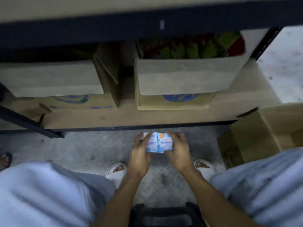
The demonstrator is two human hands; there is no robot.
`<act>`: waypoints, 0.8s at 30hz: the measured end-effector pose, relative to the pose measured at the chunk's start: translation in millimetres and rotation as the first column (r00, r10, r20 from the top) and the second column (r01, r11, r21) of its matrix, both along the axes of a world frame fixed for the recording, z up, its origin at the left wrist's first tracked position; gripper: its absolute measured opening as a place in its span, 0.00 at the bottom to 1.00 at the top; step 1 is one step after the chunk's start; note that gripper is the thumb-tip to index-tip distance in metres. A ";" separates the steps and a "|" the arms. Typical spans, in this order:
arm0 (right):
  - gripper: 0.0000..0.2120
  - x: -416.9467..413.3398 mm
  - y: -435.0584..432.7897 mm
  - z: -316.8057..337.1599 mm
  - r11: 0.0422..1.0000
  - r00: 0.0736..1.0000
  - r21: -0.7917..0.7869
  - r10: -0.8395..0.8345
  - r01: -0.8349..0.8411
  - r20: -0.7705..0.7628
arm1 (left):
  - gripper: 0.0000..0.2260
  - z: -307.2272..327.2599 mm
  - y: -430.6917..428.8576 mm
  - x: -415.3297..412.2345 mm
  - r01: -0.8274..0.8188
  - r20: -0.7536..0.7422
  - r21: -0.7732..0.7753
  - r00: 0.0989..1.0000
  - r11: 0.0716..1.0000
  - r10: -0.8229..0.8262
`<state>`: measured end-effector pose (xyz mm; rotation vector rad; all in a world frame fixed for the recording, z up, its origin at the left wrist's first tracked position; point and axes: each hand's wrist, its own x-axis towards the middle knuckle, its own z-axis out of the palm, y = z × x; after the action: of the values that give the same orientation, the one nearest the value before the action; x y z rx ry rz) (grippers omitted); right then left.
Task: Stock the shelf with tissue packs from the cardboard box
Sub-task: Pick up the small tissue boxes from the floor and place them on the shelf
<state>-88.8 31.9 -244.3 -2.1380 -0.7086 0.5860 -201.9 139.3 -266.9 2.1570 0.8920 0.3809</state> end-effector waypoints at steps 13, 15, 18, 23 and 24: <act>0.23 3.6 -8.3 150.5 0.929 0.953 0.358 -0.025 -0.090 0.303 | 0.24 163.4 7.9 -11.5 -0.042 0.382 0.292 0.921 0.956 -0.076; 0.21 6.2 -7.3 175.8 0.929 0.927 0.356 -0.043 -0.100 0.372 | 0.23 189.2 10.4 -8.3 -0.059 0.418 0.338 0.904 0.939 -0.094; 0.19 11.4 -0.8 214.0 0.921 0.893 0.374 -0.074 -0.110 0.444 | 0.23 227.8 16.8 0.2 -0.098 0.469 0.411 0.875 0.906 -0.118; 0.19 24.3 17.3 275.6 0.914 0.831 0.385 -0.114 -0.127 0.544 | 0.21 286.3 33.8 15.8 -0.139 0.527 0.443 0.839 0.886 -0.132; 0.19 27.4 22.2 286.7 0.915 0.830 0.383 -0.112 -0.129 0.546 | 0.21 296.9 37.9 18.9 -0.142 0.528 0.436 0.840 0.889 -0.125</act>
<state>-61.4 54.1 42.4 -1.8994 -1.0527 -0.2112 -183.0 177.2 30.0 2.2596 0.5065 1.2555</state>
